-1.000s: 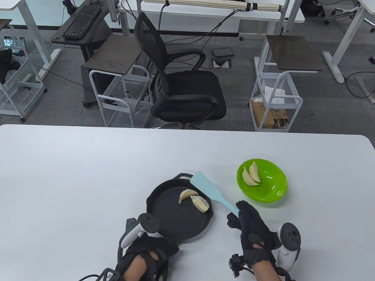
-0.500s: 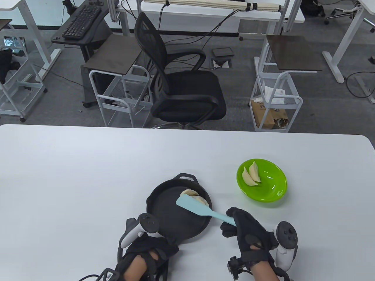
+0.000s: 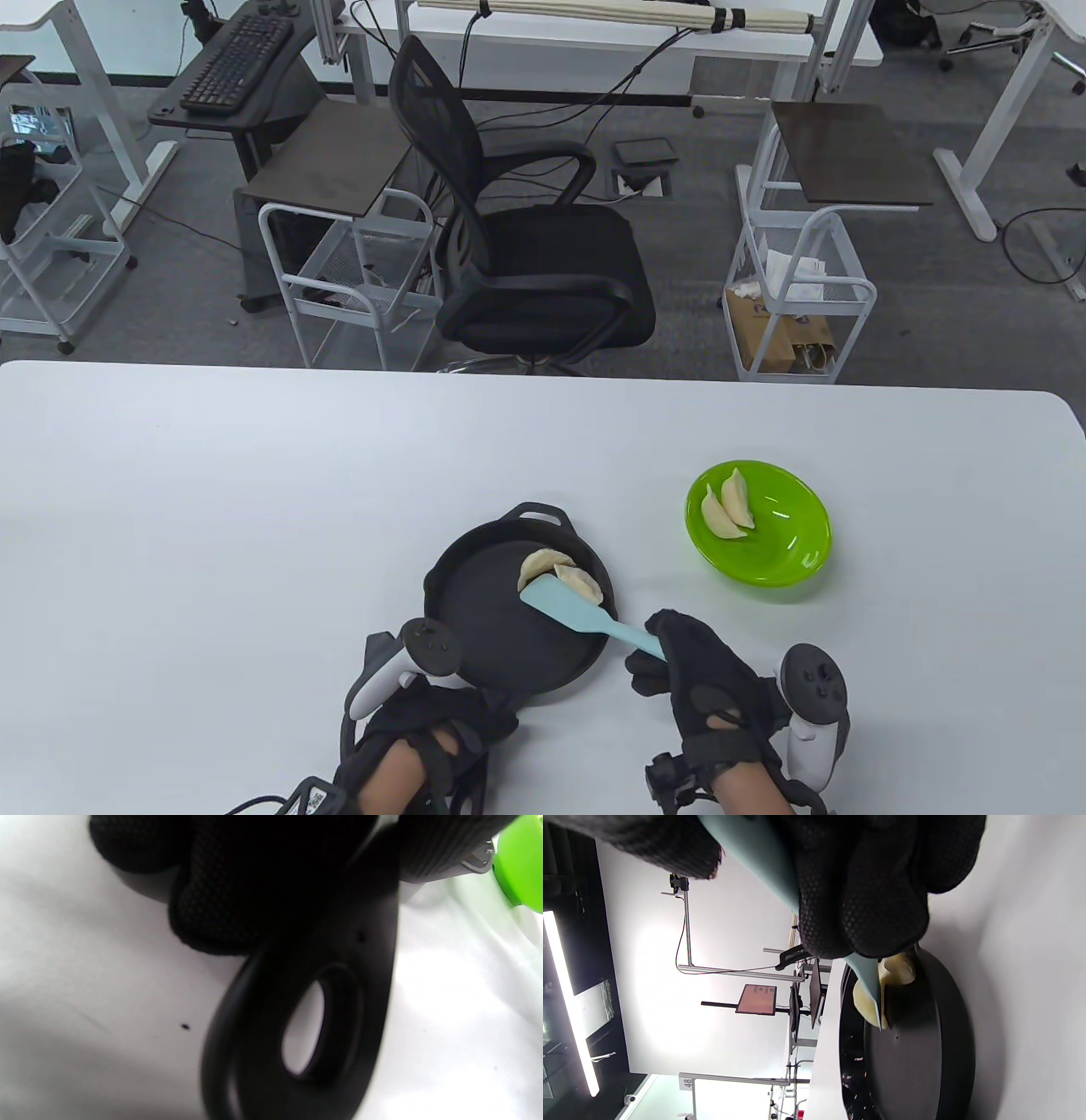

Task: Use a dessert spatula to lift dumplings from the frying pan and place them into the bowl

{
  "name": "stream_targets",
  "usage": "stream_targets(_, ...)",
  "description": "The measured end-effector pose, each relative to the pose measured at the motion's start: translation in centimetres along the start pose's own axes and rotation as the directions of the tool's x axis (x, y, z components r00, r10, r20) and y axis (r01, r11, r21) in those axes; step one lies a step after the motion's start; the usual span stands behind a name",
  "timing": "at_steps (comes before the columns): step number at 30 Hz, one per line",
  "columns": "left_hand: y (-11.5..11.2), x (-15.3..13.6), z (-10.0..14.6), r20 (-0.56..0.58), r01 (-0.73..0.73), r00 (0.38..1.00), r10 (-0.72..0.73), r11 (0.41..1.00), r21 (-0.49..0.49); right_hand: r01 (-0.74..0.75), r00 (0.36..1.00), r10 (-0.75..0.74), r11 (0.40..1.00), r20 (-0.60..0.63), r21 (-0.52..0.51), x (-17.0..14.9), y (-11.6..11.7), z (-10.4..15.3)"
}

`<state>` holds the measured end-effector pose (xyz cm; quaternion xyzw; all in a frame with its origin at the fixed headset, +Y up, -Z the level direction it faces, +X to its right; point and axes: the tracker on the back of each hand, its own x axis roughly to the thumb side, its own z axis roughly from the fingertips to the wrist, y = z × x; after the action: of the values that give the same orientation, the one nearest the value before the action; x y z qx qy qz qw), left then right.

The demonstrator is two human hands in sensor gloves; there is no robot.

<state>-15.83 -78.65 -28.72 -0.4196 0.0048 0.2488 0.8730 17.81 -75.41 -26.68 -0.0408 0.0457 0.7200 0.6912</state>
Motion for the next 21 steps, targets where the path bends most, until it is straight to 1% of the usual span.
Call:
stream_targets(4,0.0,0.0,0.0,0.0,0.0,1.0,0.0,1.0,0.0,0.025,1.0,-0.025,1.0,-0.005,0.0,0.2,0.6,0.5)
stream_targets(6,0.0,0.0,0.0,0.0,0.0,1.0,0.0,1.0,0.0,0.03,1.0,-0.029,0.999,-0.008,0.031,0.1,1.0,0.6)
stream_targets(9,0.0,0.0,0.0,0.0,0.0,1.0,0.0,1.0,0.0,0.089,0.996,-0.087,0.991,-0.032,0.099,-0.1,1.6,0.6)
stream_targets(12,0.0,0.0,0.0,0.001,0.002,1.0,-0.002,1.0,0.0,0.053,0.998,-0.051,0.993,-0.024,0.107,-0.1,1.8,0.4)
stream_targets(14,0.0,0.1,0.0,0.002,0.009,1.0,-0.009,1.0,0.001,0.024,1.0,-0.022,0.991,-0.018,0.128,-0.4,2.1,0.2)
stream_targets(17,0.0,0.2,-0.1,0.002,0.013,1.0,-0.013,1.0,0.0,0.023,0.999,-0.019,0.985,-0.029,0.171,-1.0,2.6,-0.2)
stream_targets(21,0.0,0.3,-0.1,0.002,0.023,1.0,-0.023,1.0,0.002,0.064,0.993,-0.034,0.962,-0.117,0.264,-2.4,3.8,-0.8)
